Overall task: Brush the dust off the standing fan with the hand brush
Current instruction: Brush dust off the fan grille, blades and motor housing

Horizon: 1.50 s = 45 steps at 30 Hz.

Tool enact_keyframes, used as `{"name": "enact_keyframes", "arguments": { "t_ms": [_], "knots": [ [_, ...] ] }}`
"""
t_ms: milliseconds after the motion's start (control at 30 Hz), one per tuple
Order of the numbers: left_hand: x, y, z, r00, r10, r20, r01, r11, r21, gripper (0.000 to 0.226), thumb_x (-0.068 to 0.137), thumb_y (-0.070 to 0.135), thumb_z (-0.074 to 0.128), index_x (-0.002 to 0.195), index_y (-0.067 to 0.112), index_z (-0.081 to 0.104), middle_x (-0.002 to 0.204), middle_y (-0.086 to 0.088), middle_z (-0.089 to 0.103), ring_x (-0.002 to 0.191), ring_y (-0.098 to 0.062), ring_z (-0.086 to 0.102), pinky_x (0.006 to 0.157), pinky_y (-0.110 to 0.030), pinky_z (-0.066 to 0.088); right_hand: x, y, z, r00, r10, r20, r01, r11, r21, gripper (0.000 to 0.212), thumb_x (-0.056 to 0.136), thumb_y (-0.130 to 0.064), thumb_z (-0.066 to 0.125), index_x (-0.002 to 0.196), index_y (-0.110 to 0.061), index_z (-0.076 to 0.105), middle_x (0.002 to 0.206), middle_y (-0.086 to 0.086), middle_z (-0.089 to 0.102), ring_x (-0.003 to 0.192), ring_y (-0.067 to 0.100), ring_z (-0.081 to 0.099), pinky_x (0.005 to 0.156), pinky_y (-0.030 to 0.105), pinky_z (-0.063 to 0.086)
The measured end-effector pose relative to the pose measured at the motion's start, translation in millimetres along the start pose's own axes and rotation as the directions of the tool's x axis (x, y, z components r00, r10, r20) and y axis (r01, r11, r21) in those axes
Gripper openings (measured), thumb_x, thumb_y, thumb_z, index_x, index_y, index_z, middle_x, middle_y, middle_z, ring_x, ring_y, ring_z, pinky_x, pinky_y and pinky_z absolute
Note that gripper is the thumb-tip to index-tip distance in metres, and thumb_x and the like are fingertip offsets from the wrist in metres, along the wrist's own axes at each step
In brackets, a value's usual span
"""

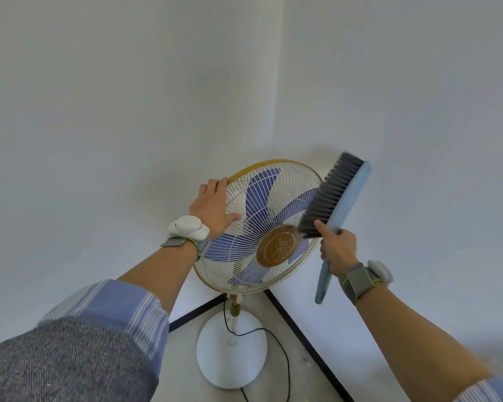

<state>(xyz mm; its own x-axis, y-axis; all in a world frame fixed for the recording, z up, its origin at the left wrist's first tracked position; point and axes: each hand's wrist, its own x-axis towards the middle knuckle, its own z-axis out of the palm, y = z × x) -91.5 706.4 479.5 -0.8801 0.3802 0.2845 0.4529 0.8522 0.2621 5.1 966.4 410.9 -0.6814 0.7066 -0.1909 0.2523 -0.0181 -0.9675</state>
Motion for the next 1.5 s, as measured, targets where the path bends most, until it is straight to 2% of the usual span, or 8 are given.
{"name": "enact_keyframes", "arguments": {
  "t_ms": [133,333,467,633,733,1033,1200,1500],
  "knots": [
    [-12,5,-6,0.998,-0.053,0.022,0.054,0.997,-0.049,0.081,0.084,0.059,0.061,0.145,0.015,0.031,0.136,-0.007,0.044,0.121,-0.029,0.044,0.090,-0.042,0.046,-13,-13,18,0.999,-0.034,0.019,0.031,0.984,0.175,0.052,0.082,-0.046,0.073,0.109,-0.005,0.055,0.084,0.012,0.067,0.062,0.024,0.065,0.047,0.028,0.047],
    [-40,19,-12,0.977,-0.214,-0.019,0.202,0.946,-0.254,0.045,0.090,0.054,0.058,0.098,0.010,0.060,0.092,-0.008,0.062,0.085,-0.027,0.059,0.071,-0.033,0.042,-29,-34,26,0.998,-0.068,0.007,0.065,0.978,0.197,0.083,0.065,-0.066,0.070,0.125,-0.013,0.047,0.107,0.015,0.065,0.082,0.030,0.066,0.077,0.052,0.058],
    [-65,38,-18,0.964,-0.261,-0.049,0.233,0.919,-0.318,0.038,0.085,0.053,0.065,0.088,0.015,0.066,0.086,-0.004,0.070,0.081,-0.024,0.063,0.076,-0.037,0.052,-37,-30,21,0.991,-0.050,0.123,0.017,0.968,0.252,0.073,0.074,-0.057,0.073,0.125,-0.012,0.047,0.106,0.013,0.066,0.082,0.028,0.069,0.064,0.037,0.054],
    [-107,72,-18,0.942,-0.322,-0.095,0.284,0.915,-0.286,0.036,0.086,0.053,0.063,0.087,0.017,0.067,0.083,-0.003,0.071,0.079,-0.024,0.063,0.074,-0.036,0.051,-39,-12,7,0.963,-0.062,0.262,-0.014,0.961,0.277,0.117,0.052,-0.080,0.072,0.141,-0.012,0.037,0.131,0.014,0.058,0.112,0.033,0.064,0.090,0.051,0.056],
    [-130,93,-19,0.929,-0.350,-0.122,0.304,0.908,-0.289,0.036,0.086,0.051,0.064,0.090,0.016,0.071,0.085,-0.003,0.070,0.078,-0.022,0.063,0.073,-0.034,0.050,-20,6,-1,0.956,-0.082,0.280,0.017,0.973,0.228,0.129,0.039,-0.091,0.070,0.139,-0.016,0.038,0.132,0.012,0.059,0.116,0.033,0.062,0.097,0.054,0.051],
    [-177,179,-11,0.904,-0.407,-0.133,0.346,0.877,-0.333,0.030,0.083,0.040,0.071,0.093,0.012,0.077,0.084,-0.004,0.071,0.077,-0.020,0.064,0.073,-0.030,0.053,-28,7,-72,0.939,-0.122,0.323,0.058,0.978,0.202,0.103,0.043,-0.083,0.075,0.116,-0.015,0.049,0.109,0.011,0.068,0.093,0.030,0.070,0.081,0.049,0.059],
    [-182,232,0,0.897,-0.439,-0.058,0.381,0.833,-0.401,0.022,0.082,0.031,0.072,0.092,0.012,0.077,0.083,-0.004,0.071,0.077,-0.019,0.065,0.074,-0.031,0.055,-31,-5,-108,0.928,-0.123,0.351,0.051,0.977,0.208,0.048,0.083,-0.040,0.075,0.105,-0.007,0.048,0.089,0.019,0.064,0.070,0.029,0.062,0.047,0.027,0.050],
    [-168,294,27,0.885,-0.460,0.064,0.421,0.737,-0.529,0.020,0.079,0.008,0.064,0.096,0.008,0.075,0.092,-0.012,0.072,0.088,-0.026,0.068,0.082,-0.042,0.058,-1,-25,-130,0.872,-0.147,0.467,0.092,0.986,0.140,0.041,0.084,-0.037,0.074,0.099,-0.004,0.054,0.085,0.021,0.064,0.068,0.029,0.058,0.039,0.025,0.041]
  ]
}}
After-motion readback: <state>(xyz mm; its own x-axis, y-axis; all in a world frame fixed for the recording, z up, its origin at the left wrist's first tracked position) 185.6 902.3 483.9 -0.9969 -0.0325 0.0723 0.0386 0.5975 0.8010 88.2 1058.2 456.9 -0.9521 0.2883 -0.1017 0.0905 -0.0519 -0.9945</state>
